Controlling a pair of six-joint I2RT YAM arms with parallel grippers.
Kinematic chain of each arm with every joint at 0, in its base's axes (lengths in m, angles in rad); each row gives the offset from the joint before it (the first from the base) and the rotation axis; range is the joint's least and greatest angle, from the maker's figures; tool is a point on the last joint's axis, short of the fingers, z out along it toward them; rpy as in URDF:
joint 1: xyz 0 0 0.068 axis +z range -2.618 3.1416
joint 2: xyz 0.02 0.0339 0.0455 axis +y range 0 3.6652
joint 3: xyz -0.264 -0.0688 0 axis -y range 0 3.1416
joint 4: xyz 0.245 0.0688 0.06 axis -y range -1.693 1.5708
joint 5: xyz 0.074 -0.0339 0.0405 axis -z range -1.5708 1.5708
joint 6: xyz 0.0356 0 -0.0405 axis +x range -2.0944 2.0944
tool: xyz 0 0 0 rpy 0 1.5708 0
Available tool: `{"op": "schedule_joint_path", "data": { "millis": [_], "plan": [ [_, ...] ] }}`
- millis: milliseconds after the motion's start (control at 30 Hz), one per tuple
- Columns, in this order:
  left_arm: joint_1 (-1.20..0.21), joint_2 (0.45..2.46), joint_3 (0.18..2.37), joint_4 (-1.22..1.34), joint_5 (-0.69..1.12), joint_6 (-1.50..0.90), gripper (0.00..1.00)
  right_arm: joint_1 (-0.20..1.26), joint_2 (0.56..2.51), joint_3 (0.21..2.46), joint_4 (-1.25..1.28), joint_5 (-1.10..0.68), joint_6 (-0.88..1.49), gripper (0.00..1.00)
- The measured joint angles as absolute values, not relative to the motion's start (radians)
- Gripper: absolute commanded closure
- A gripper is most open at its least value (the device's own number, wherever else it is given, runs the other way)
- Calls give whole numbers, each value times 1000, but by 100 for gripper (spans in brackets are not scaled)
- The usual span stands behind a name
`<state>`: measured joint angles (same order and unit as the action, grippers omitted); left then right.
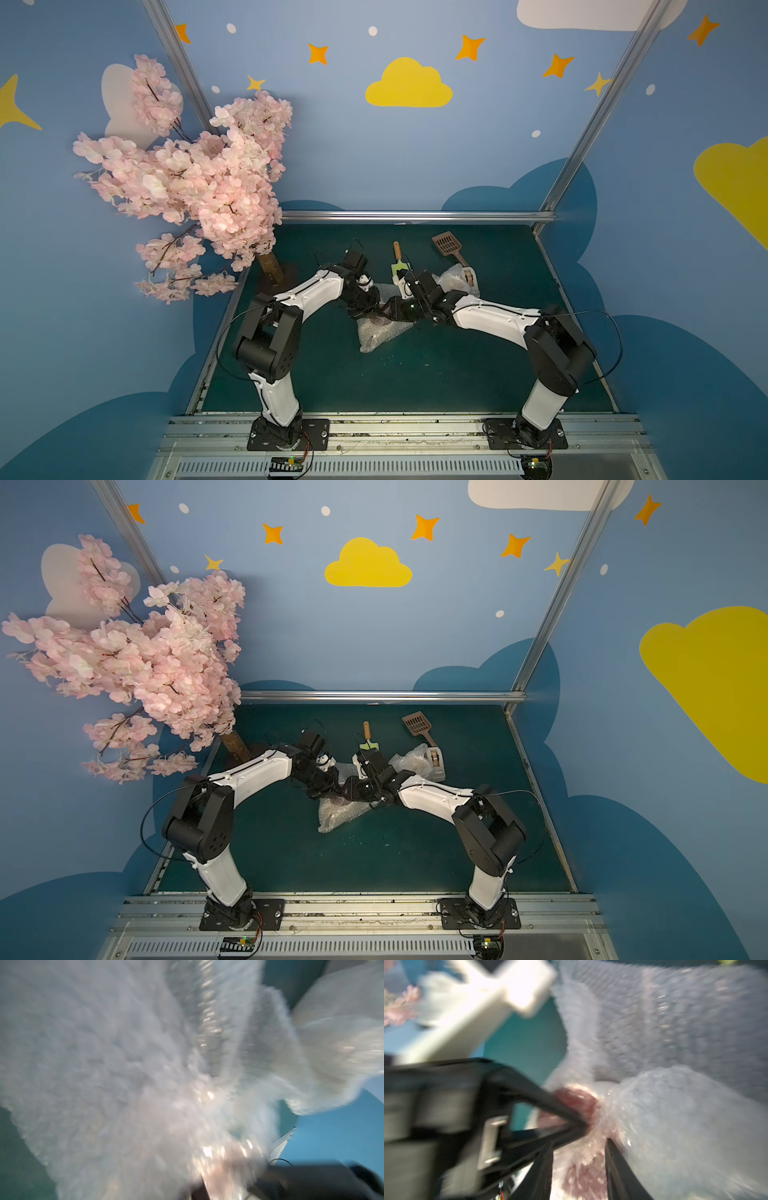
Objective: Wrap mugs in bubble wrap
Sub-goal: Wrap the mug in bubble wrap.
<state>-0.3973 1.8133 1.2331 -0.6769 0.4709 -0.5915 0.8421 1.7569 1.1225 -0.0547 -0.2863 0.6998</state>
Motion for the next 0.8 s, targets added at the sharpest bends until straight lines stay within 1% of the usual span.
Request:
{"op": "schedule_joint_path", "data": {
  "millis": [167, 267, 367, 500, 600, 800],
  "plan": [
    [-398, 1807, 1224, -691, 461, -568, 92, 847, 1755, 1117, -30, -333, 671, 57],
    [-397, 1797, 1214, -686, 461, -566, 87, 847, 1755, 1115, -27, -346, 662, 56],
    [-391, 1783, 1201, -677, 461, -565, 87, 846, 1754, 1100, 10, -361, 654, 55],
    [-393, 1781, 1205, -690, 452, -564, 88, 838, 1752, 1071, 66, -392, 649, 53],
    [-400, 1802, 1246, -746, 416, -556, 89, 836, 1752, 1060, 96, -413, 645, 51],
    [-416, 1861, 1321, -828, 360, -534, 94, 832, 1724, 1019, 149, -459, 626, 50]
  ]
}}
